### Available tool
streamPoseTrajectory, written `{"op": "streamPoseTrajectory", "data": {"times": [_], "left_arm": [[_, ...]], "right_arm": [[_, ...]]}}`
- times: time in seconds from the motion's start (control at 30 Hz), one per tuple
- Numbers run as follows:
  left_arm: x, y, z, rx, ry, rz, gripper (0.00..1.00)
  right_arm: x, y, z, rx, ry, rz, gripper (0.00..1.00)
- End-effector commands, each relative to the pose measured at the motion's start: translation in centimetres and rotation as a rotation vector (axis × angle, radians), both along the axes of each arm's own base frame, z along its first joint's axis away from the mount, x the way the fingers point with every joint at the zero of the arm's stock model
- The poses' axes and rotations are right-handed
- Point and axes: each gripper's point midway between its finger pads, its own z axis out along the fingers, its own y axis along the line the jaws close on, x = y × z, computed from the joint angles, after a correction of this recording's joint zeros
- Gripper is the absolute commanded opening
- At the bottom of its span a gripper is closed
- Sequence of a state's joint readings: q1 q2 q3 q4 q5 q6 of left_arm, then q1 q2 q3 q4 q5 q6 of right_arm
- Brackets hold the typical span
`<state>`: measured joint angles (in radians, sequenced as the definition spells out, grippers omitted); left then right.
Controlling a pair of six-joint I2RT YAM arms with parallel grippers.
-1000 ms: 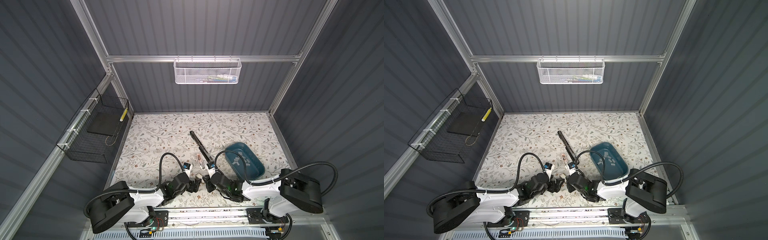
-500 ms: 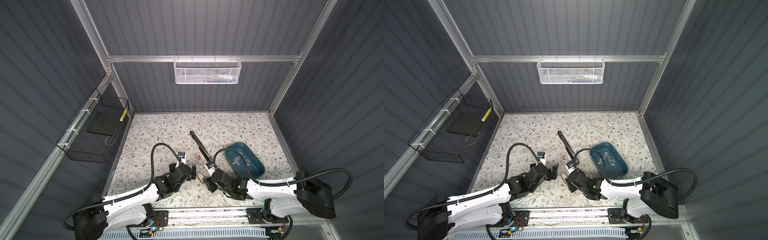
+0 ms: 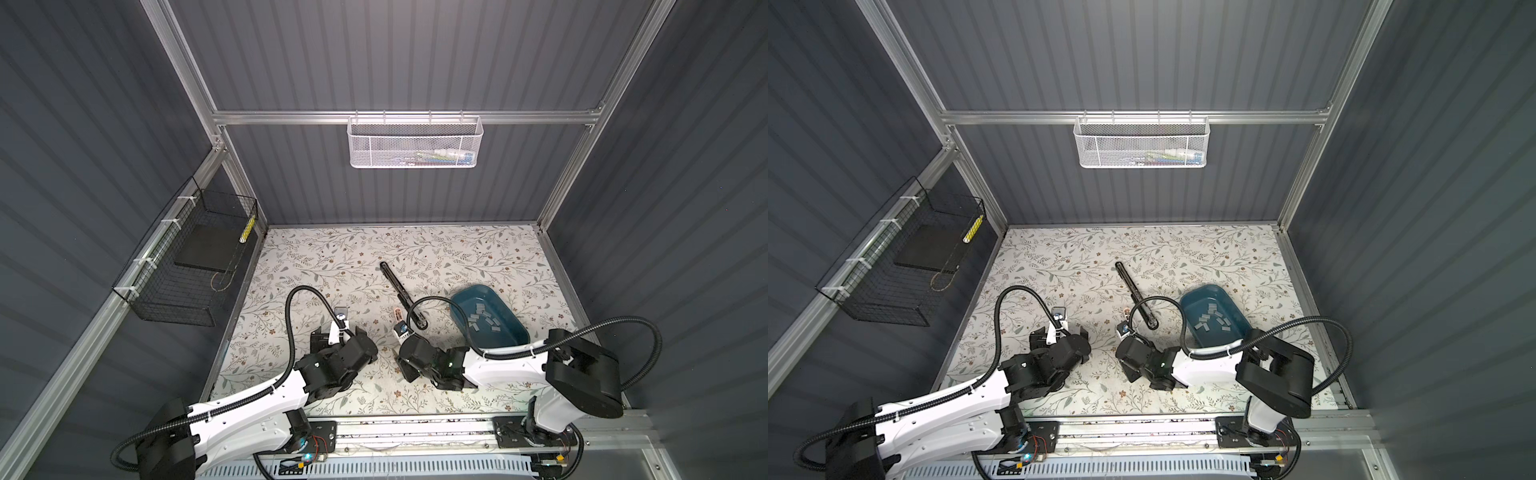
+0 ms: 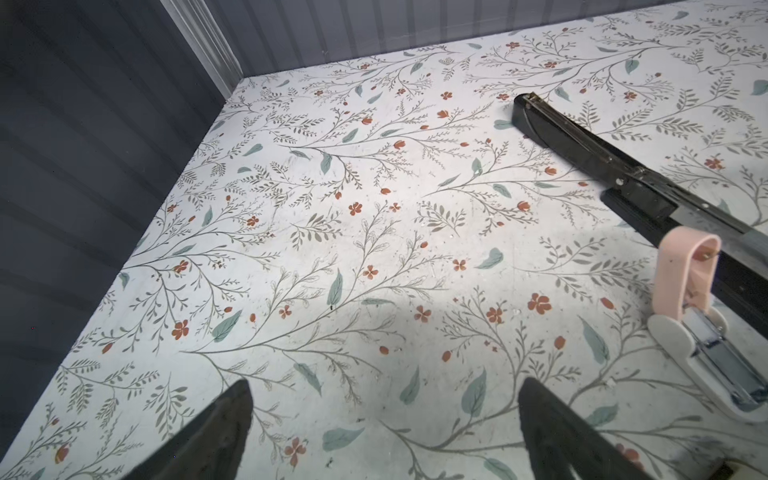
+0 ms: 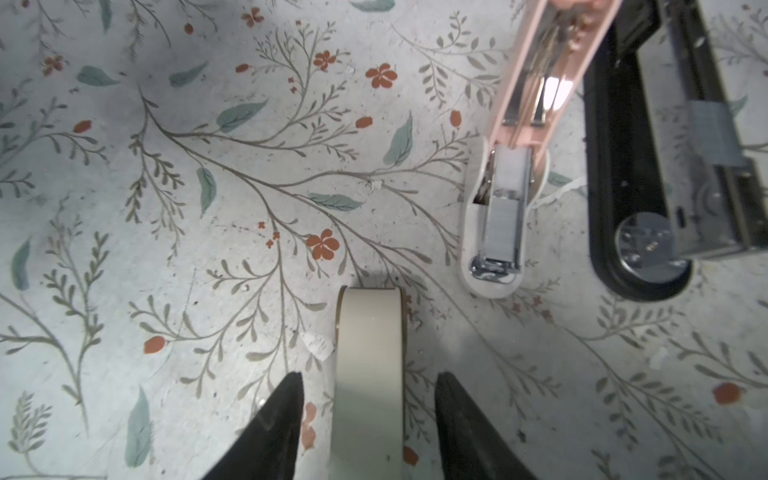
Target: Load the staples into the stapler
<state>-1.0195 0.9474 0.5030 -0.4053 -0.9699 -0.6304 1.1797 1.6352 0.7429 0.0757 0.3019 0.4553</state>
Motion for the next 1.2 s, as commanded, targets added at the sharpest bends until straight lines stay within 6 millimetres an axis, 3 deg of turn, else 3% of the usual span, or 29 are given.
{"op": "streamPoseTrajectory", "data": {"times": [0.0, 0.17, 0.4, 0.63, 0.93, 1.17], "left_arm": [[-0.1, 0.6, 0.1, -0.007, -0.019, 0.012, 1.00], [-0.1, 0.2, -0.2, -0.011, -0.006, -0.007, 1.00], [0.2, 0.2, -0.4, 0.034, 0.015, 0.028, 1.00], [0.0, 0.7, -0.2, 0.028, 0.009, 0.049, 1.00], [-0.7, 1.8, 0.4, -0.049, -0.028, 0.053, 1.00], [-0.8, 2.0, 0.5, -0.062, -0.035, 0.053, 1.00]], "right_arm": [[0.5, 0.0, -0.2, -0.031, -0.001, -0.039, 0.47], [1.3, 0.4, -0.5, -0.046, -0.006, -0.083, 0.34], [2.3, 1.7, 0.2, -0.022, -0.013, -0.134, 0.25], [4.4, 3.6, 1.3, 0.016, -0.020, -0.200, 0.26], [6.9, 7.8, 1.5, 0.042, 0.013, -0.222, 0.23], [8.1, 8.0, 0.2, 0.019, 0.030, -0.266, 0.25]]}}
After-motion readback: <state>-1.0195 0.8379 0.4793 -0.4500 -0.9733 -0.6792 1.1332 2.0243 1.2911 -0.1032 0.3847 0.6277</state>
